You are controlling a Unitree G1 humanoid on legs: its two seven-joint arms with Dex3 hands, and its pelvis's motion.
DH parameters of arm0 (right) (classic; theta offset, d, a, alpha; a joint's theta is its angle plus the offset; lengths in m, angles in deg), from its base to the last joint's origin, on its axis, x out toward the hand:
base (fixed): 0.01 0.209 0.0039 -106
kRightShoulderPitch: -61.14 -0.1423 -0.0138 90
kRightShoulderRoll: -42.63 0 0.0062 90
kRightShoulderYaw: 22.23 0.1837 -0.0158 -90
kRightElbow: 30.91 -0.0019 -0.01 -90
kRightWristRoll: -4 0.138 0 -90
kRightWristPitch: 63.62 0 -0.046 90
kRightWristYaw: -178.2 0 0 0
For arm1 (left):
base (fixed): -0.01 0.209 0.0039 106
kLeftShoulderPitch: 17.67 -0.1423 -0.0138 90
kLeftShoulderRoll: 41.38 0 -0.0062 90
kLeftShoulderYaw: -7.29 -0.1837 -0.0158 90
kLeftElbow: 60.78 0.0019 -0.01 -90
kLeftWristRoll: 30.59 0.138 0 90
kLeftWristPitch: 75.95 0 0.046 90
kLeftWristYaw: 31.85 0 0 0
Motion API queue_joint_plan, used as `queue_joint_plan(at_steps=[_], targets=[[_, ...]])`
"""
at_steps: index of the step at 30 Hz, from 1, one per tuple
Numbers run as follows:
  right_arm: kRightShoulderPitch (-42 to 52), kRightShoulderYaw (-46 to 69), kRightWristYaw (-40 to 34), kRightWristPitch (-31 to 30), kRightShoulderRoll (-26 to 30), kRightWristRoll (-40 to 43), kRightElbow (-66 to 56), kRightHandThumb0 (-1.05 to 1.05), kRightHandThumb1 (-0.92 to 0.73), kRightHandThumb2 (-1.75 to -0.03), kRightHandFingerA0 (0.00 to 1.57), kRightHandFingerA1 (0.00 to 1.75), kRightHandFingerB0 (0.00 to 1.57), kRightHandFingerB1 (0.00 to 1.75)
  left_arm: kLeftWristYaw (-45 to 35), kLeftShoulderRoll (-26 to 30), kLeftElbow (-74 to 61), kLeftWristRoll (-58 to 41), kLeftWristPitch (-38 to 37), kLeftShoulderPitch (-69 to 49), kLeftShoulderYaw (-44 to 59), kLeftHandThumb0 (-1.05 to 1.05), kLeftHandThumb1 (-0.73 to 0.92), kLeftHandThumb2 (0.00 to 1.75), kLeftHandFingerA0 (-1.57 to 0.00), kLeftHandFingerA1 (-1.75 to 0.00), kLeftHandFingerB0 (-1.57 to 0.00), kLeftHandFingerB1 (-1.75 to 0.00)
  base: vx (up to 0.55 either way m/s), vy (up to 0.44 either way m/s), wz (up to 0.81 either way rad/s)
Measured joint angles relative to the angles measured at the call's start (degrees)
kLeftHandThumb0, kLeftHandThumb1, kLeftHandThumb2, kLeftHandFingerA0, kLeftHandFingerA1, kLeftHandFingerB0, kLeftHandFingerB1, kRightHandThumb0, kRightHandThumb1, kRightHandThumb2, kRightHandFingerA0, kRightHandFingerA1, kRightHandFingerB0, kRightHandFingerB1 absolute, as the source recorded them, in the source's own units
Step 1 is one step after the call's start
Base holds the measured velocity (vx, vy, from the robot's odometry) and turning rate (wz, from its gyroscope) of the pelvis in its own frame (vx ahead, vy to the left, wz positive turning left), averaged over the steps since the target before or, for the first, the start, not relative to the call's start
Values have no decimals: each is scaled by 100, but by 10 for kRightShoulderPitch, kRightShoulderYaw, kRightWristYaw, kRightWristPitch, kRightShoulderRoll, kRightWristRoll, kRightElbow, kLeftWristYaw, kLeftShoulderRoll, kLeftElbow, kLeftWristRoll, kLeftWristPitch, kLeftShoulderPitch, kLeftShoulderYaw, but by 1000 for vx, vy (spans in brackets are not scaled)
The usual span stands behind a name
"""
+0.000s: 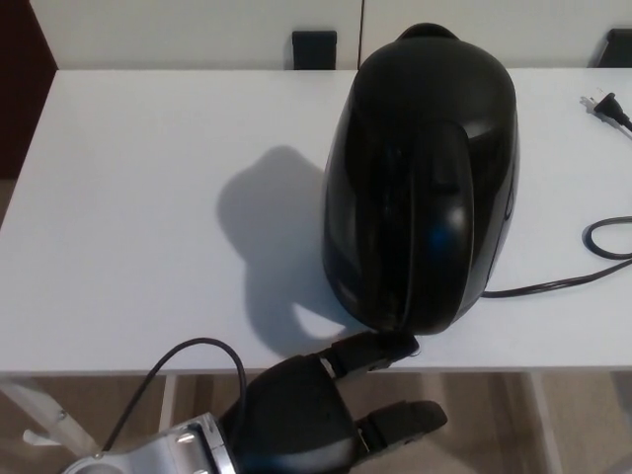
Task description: The robot walk towards a table in front and click the button on the base of the boilling pot using its left middle finger
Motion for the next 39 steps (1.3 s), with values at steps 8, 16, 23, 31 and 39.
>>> queue_joint_plan(at_steps=[8, 16, 23, 31, 39], targets=[[-1, 0, 5, 2, 0, 1, 1, -19, -64, -58, 64, 61, 48, 46, -12, -15, 13, 8, 11, 7, -20, -29, 47, 96, 0, -47, 0, -49, 0, 0, 0], [-2, 0, 15, 15, 1, 2, 5, -20, -64, -59, 65, 63, 42, 43, -23, -30, 17, 11, 22, 15, -37, -28, 48, 97, 0, -47, 0, -49, 0, 0, 0], [-6, -3, 18, 31, 4, 2, 14, -21, -62, -58, 67, 65, 53, 50, -27, -32, 17, 12, 29, 14, -42, -29, 42, 93, 0, -47, 0, -49, 0, 0, 0], [-12, -5, 19, 40, 5, 1, 21, -21, -63, -58, 65, 64, 49, 48, -26, -31, 20, 11, 32, 11, -44, -28, 46, 95, 0, -48, 0, -49, 0, 0, 0], [-13, -8, 19, 42, 5, -1, 20, -20, -64, -58, 67, 64, 49, 47, -24, -29, 21, 12, 32, 8, -44, -42, 57, 57, -14, -27, -2, -25, 0, 0, 0]])
